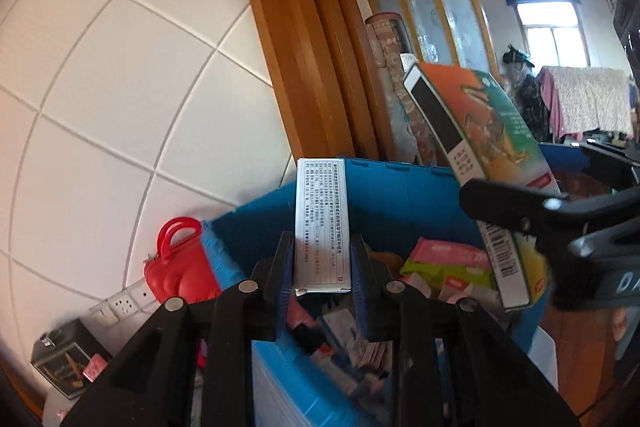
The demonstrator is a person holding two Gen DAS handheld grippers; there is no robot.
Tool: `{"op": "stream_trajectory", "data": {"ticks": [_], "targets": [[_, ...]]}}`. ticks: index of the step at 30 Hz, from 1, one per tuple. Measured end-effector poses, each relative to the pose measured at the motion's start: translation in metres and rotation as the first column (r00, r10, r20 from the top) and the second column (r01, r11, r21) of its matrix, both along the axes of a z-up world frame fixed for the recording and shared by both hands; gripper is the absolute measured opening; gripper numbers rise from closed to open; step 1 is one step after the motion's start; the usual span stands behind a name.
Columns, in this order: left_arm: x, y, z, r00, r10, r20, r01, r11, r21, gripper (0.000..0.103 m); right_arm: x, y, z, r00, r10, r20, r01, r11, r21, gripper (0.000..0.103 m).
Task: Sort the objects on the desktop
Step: 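Carry both boxes to the blue crate and release them inside, then return both grippers to the pile on the table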
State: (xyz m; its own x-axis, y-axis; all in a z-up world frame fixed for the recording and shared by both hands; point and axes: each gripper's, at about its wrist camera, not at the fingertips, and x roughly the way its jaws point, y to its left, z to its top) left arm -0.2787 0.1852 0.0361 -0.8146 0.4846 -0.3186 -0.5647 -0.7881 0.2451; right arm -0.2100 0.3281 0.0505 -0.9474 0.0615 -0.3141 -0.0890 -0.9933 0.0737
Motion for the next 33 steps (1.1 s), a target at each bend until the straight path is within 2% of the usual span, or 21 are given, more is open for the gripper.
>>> {"op": "stream_trajectory", "data": {"ticks": [2,3,4,6,12,19,23,26,33], "targets": [[-0.007,0.019,0.005,1.0,0.007,0.018,-0.007,1.0,0.0,0.031,-0.001,0.018,-0.002,1.0,-0.013,0.008,0.014,1.0,-0.018,0.091],[-0.008,0.025,0.007,1.0,0.02,0.023,-0.02,1.0,0.003,0.045,-0.003,0.028,-0.004,1.0,-0.014,0.02,0.015,0.999,-0.031,0.091],[-0.012,0.031,0.008,0.999,0.041,0.027,-0.041,0.999,-0.001,0.066,-0.003,0.034,-0.005,1.0,-0.02,0.017,0.021,0.999,-0.042,0.091],[-0.01,0.037,0.011,0.996,0.09,-0.009,-0.09,0.996,0.002,0.08,-0.01,0.045,-0.003,1.0,-0.032,0.002,0.032,0.998,-0.054,0.092],[0.0,0.052,0.012,0.99,0.136,-0.031,-0.137,0.99,-0.019,0.08,-0.006,0.052,-0.005,1.0,-0.008,-0.027,0.006,0.997,-0.083,0.095],[0.011,0.03,0.011,0.981,0.188,-0.045,-0.188,0.982,0.004,0.08,-0.009,0.047,-0.008,0.999,0.042,-0.035,-0.046,0.993,-0.113,0.098],[0.014,0.003,0.006,0.97,0.238,-0.042,-0.237,0.971,0.014,0.08,-0.016,0.04,-0.009,0.997,0.076,-0.035,-0.079,0.99,-0.119,0.098],[0.02,-0.027,-0.004,0.961,0.276,-0.036,-0.275,0.961,0.028,0.08,-0.017,0.019,-0.011,0.994,0.108,-0.036,-0.112,0.987,-0.12,0.098],[0.036,-0.126,-0.038,0.92,0.392,0.002,-0.392,0.919,0.034,0.08,-0.033,-0.061,-0.013,0.974,0.224,-0.01,-0.224,0.97,-0.098,0.101]]}}
